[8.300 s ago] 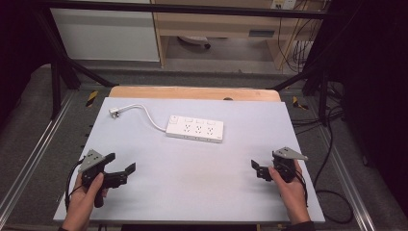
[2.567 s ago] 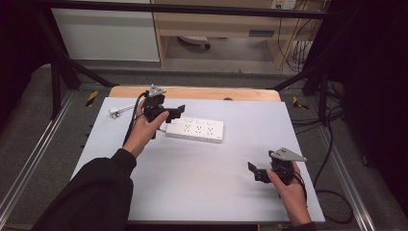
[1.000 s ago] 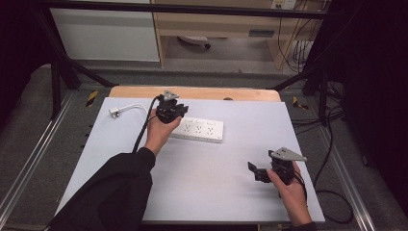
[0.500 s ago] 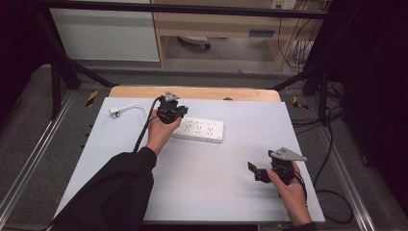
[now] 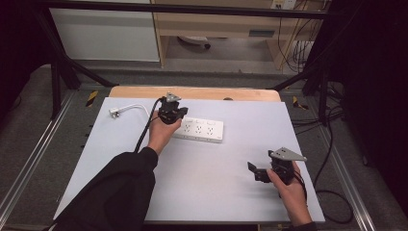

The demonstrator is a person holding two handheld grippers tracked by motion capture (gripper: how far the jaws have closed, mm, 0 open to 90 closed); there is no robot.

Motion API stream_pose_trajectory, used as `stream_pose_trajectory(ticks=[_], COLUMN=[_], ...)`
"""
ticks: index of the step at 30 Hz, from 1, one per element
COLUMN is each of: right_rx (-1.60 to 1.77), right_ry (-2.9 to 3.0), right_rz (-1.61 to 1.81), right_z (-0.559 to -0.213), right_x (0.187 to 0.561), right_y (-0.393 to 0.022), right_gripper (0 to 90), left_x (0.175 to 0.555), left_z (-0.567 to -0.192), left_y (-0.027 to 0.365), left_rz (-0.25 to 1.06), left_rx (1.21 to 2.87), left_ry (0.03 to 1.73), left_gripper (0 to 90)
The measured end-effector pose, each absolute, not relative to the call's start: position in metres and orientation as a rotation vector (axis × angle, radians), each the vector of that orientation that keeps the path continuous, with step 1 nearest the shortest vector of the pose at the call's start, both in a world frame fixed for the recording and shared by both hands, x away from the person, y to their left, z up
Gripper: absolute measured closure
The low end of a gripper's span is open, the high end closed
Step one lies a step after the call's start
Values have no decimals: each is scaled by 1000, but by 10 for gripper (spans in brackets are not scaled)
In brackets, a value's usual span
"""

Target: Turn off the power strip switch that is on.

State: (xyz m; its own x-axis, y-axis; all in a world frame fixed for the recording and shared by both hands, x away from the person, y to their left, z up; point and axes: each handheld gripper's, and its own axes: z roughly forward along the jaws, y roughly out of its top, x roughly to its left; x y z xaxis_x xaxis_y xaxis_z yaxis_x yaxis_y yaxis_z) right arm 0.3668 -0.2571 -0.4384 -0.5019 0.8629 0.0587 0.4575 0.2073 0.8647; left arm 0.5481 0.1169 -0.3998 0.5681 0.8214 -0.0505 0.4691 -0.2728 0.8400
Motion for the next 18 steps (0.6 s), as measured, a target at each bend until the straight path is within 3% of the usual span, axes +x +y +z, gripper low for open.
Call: stream_pose_trajectory(ticks=[18], right_rx=[1227], right_ry=[2046], right_rz=[1232], right_z=[-438], right_x=[367], right_y=[-257], right_gripper=[36], left_x=[557], left_z=[-411], left_y=[120], left_rz=[506], left_rx=[1935], left_ry=[1074], left_gripper=[897])
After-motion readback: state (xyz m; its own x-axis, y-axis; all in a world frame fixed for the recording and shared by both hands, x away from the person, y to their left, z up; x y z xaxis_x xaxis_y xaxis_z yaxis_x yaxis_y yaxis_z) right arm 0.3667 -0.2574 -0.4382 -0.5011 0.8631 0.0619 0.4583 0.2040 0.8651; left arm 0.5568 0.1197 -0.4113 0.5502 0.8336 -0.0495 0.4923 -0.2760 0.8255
